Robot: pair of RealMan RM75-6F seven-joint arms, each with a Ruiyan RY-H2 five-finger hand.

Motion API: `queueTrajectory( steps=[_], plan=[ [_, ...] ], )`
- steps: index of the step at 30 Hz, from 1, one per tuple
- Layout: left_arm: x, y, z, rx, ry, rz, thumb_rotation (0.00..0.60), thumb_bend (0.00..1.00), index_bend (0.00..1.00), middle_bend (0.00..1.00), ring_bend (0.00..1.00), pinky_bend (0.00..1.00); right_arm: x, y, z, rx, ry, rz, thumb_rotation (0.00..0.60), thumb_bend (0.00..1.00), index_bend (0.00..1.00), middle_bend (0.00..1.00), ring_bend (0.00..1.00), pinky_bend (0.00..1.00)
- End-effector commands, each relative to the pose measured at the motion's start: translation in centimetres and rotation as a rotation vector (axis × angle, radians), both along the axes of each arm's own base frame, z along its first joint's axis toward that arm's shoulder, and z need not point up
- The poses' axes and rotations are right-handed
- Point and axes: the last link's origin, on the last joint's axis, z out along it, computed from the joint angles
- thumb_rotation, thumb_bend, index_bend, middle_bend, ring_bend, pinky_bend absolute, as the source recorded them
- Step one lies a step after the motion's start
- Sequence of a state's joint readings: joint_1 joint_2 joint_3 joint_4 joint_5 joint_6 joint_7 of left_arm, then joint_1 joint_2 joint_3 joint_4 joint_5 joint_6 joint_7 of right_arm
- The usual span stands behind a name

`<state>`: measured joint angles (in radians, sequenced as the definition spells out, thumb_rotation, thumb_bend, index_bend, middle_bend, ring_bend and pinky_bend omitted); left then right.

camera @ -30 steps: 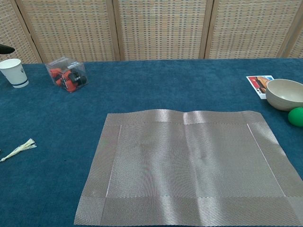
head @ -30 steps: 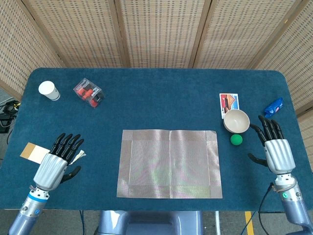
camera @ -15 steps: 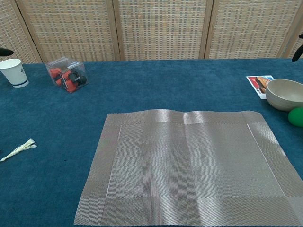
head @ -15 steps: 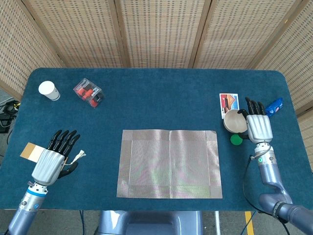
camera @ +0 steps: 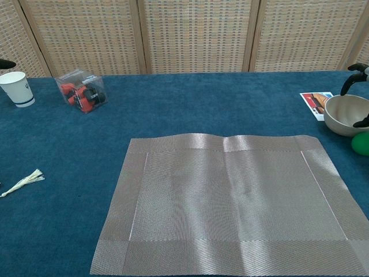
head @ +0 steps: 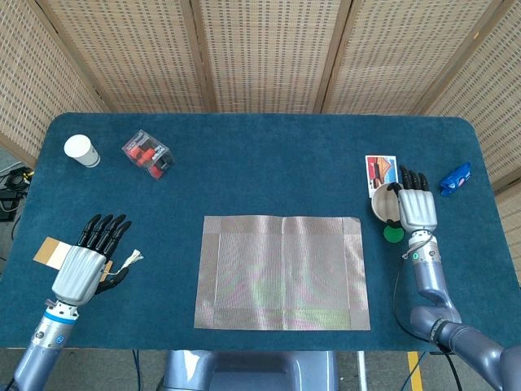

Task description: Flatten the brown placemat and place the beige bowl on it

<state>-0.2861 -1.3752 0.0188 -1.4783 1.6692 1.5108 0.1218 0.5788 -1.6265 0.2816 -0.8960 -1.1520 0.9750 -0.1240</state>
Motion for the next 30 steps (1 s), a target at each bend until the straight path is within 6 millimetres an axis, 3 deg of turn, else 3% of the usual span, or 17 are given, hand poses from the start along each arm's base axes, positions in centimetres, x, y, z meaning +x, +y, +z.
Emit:
queueTrajectory(
  steps=[1, 13, 30],
  plan=[
    [0.0, 0.0, 0.1, 0.002, -0.003, -0.002, 0.600, 0.26, 0.02, 0.00, 0.00, 0.00, 0.3, 0.1, -0.2, -0.007, -0.006, 0.019, 0.600, 0.22, 0.37, 0.03, 0.00, 0.04],
    [0.1, -0.1, -0.1, -0.003, -0.002, -0.004, 0.600, 0.26, 0.02, 0.00, 0.00, 0.00, 1.1, 0.9, -0.3, -0.010, -0.029, 0.057, 0.600, 0.23, 0.37, 0.03, 0.00, 0.04],
    [0.0, 0.1, -0.2, -0.006, -0.003, 0.002, 0.600, 0.26, 0.02, 0.00, 0.00, 0.00, -0.6, -0.6, -0.9, -0.005, -0.011, -0.041, 0.600, 0.23, 0.42, 0.06, 0.00, 0.04]
  ],
)
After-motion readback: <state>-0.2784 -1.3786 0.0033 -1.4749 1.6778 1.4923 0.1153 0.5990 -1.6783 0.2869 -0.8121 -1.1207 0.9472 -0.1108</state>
